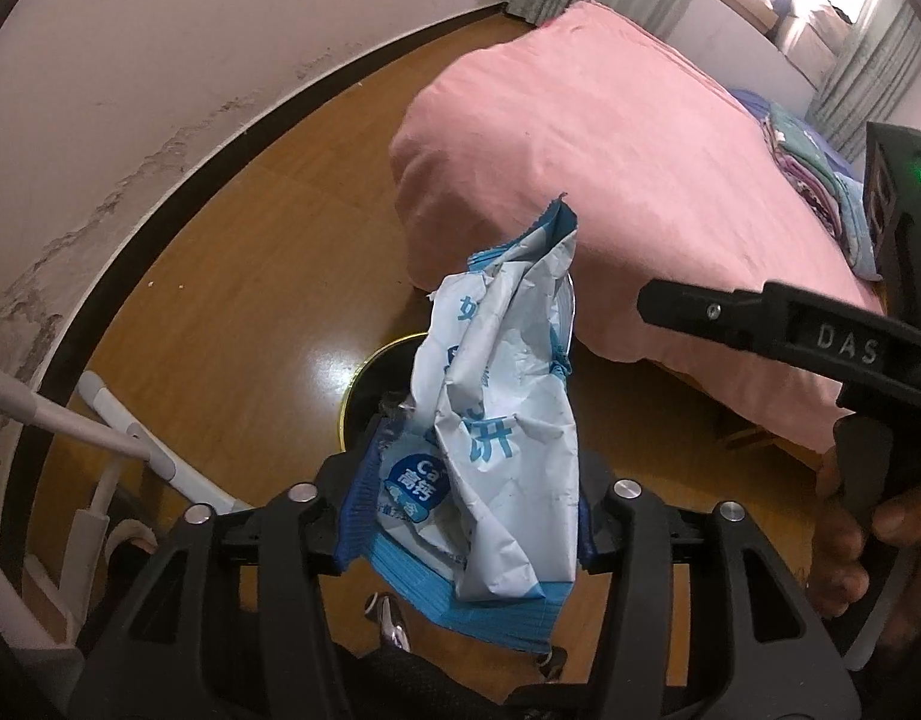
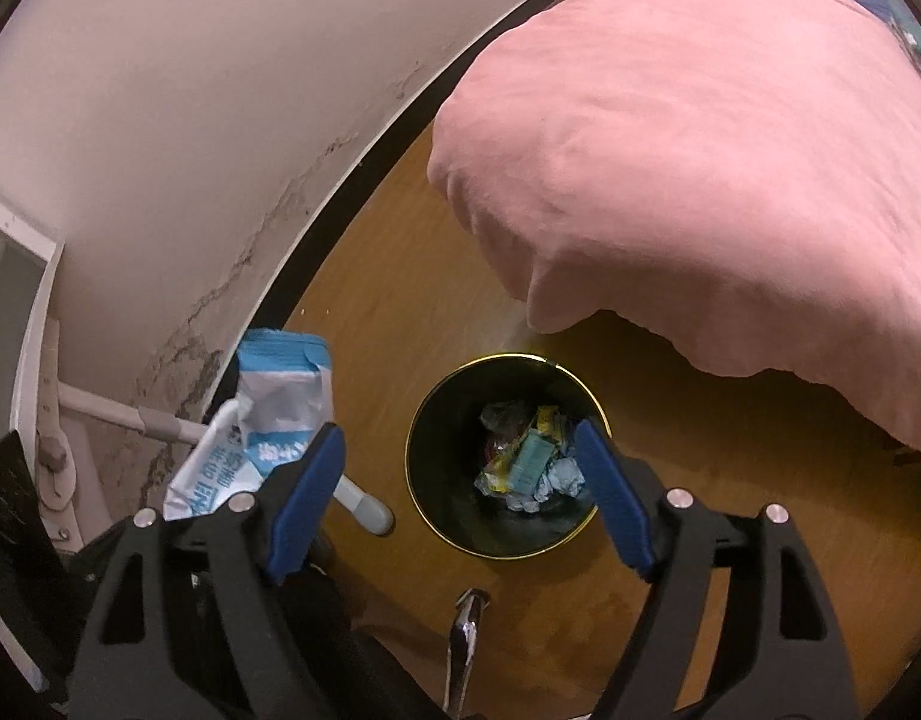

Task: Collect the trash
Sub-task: 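Carry bag and cigarette pack over the bin and open both tools, then grasp the white tube sachet with the left tool while the right tool grasps the green-white box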

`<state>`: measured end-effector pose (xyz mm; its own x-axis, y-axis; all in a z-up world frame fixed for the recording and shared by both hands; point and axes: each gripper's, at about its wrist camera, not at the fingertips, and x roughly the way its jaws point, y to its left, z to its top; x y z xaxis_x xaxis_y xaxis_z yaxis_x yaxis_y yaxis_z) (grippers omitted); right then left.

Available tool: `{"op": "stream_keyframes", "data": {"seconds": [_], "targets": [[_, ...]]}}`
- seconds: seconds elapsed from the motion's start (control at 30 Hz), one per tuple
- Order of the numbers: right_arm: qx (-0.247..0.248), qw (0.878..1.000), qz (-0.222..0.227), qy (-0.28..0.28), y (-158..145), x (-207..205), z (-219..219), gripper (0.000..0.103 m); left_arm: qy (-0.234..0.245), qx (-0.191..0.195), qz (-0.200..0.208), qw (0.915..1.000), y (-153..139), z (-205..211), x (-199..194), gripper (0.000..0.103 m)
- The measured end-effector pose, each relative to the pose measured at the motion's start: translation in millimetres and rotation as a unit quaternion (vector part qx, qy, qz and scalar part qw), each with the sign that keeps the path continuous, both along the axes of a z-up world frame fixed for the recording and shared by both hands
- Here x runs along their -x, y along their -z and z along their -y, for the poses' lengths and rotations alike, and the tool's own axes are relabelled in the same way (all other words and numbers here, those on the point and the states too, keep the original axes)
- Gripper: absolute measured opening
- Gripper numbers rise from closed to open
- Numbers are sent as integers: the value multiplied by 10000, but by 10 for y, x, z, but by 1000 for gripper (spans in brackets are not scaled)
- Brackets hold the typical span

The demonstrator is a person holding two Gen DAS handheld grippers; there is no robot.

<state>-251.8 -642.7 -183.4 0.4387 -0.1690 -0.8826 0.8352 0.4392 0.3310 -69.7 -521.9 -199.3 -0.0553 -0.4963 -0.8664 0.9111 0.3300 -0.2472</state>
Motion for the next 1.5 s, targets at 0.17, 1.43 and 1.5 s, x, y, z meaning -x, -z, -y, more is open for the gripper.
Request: {"op": "stream_keyframes", "data": {"seconds": [0.17,1.43,1.5], "targets": [[44,9994,152,321,-64,122,37,77,229,6,140,9996,-25,187,91,73],[1436,8472,1093,-4997,-1793,-3148,-3823,88,-3838,-269,1920,9028,-1601,-4981,-1908,95],[1493,8317,1046,-5245,-1810,-3311,-4108,88,-3961,-319,1837,8991,-1520,-5144,-1985,95]]}}
